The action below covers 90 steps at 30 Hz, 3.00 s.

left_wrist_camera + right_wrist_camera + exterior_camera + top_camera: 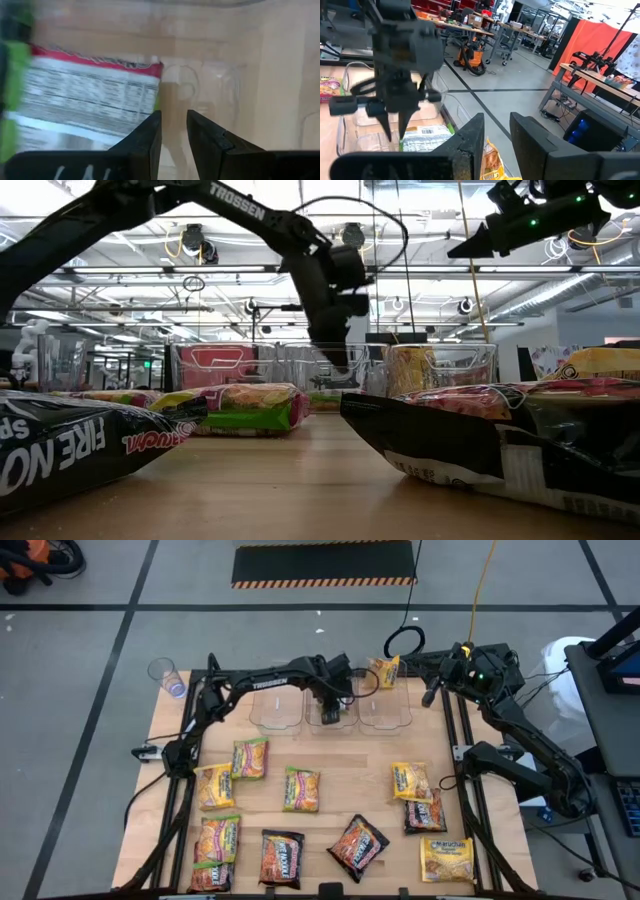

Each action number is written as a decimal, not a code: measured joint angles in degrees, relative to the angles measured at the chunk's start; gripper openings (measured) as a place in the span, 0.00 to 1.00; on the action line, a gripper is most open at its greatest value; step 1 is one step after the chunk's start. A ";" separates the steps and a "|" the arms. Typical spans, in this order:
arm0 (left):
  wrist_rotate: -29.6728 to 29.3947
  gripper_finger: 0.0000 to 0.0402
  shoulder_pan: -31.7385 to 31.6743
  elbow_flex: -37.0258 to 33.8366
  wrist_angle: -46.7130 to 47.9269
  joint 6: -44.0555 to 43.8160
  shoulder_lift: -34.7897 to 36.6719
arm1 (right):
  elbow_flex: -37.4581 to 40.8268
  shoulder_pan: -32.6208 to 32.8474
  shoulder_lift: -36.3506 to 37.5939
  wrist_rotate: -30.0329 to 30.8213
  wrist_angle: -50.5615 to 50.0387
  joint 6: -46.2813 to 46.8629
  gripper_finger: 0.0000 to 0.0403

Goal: Sort Maruchan noodles
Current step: Adjust the green noodle pack in the center transparent bin

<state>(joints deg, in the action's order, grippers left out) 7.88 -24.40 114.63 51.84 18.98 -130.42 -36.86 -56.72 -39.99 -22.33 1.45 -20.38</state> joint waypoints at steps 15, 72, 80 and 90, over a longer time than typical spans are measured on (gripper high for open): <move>-2.09 0.24 -0.22 -0.02 4.60 2.61 -2.40 | 0.00 -0.32 0.33 -0.01 -0.04 0.11 0.22; -5.44 0.13 -3.32 -2.56 7.85 8.37 -2.35 | 0.00 -0.32 0.33 -0.02 0.00 -0.02 0.22; -5.52 0.01 -3.32 -2.56 7.58 8.35 -2.35 | 0.00 -0.32 0.33 -0.02 -0.01 -0.02 0.22; -6.64 0.01 -3.72 -2.58 7.77 7.91 -2.35 | 0.00 -0.32 0.33 -0.02 0.00 -0.02 0.22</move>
<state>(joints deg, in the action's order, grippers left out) 1.23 -28.12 112.05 59.61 26.89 -132.77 -36.86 -57.04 -39.66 -22.35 1.45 -20.40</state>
